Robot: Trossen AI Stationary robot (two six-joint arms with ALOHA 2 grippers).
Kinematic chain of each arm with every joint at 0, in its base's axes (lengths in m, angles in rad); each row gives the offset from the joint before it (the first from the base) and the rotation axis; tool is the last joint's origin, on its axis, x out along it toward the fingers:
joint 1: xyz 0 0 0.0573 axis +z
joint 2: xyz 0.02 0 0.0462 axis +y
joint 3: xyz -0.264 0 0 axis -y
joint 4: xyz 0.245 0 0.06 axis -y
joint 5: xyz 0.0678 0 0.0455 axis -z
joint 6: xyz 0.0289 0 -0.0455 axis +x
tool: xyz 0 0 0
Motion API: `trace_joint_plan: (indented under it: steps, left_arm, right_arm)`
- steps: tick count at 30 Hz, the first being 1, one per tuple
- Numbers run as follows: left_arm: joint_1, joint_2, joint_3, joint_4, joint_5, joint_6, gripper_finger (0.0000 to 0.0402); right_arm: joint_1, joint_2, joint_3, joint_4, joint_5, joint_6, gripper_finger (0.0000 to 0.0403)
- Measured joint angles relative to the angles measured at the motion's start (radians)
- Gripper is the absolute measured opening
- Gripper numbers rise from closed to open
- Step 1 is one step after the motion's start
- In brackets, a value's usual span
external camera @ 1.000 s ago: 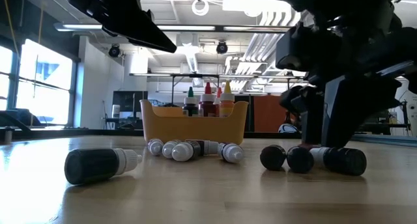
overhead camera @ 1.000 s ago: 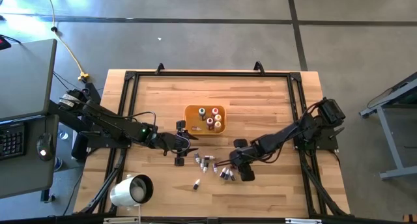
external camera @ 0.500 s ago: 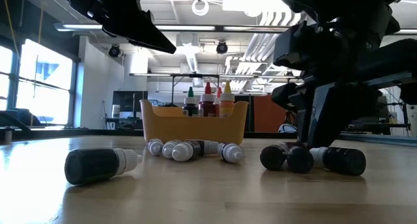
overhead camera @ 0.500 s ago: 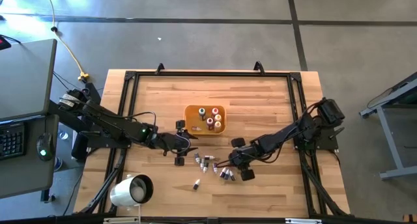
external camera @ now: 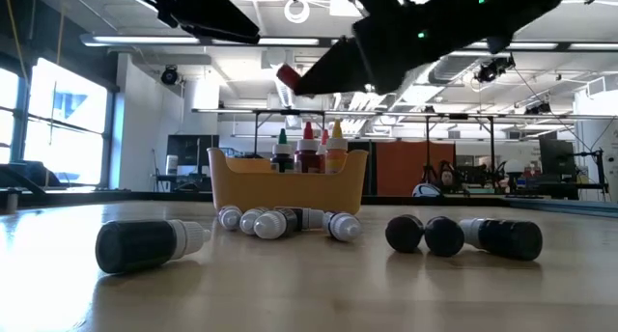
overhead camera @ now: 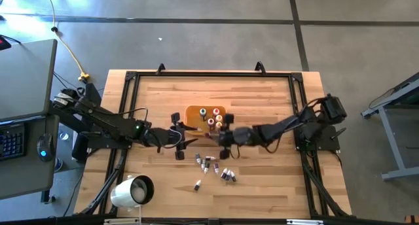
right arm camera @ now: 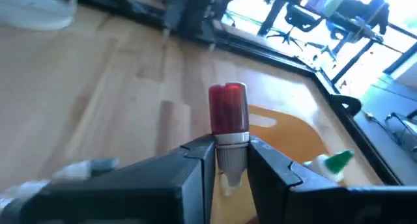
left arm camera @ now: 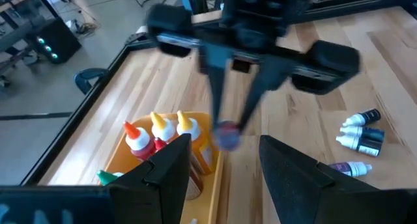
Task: Pick & Place food coloring
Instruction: Put the small red food coloring bottle into the yellow bin
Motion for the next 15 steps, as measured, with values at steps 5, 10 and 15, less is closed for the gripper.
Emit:
trace_joint_plan:
  steps: [5, 10, 15]
  left_arm:
    - [0.0, 0.0, 0.0, 0.0, 0.0, 0.0, 0.0179]
    - [0.0, 0.0, 0.0, 0.004, 0.004, -0.002, 0.0179]
    - [0.0, 0.001, 0.02, 0.009, 0.005, -0.003, 0.0179]
  right_arm:
    - [-0.099, 0.014, 0.079, -0.135, -0.073, 0.018, 0.007]
    - [-0.122, 0.058, 0.252, -0.411, -0.086, -0.003, 0.0072]
    - [-0.129, 0.141, 0.375, -0.584, -0.089, -0.007, 0.0072]
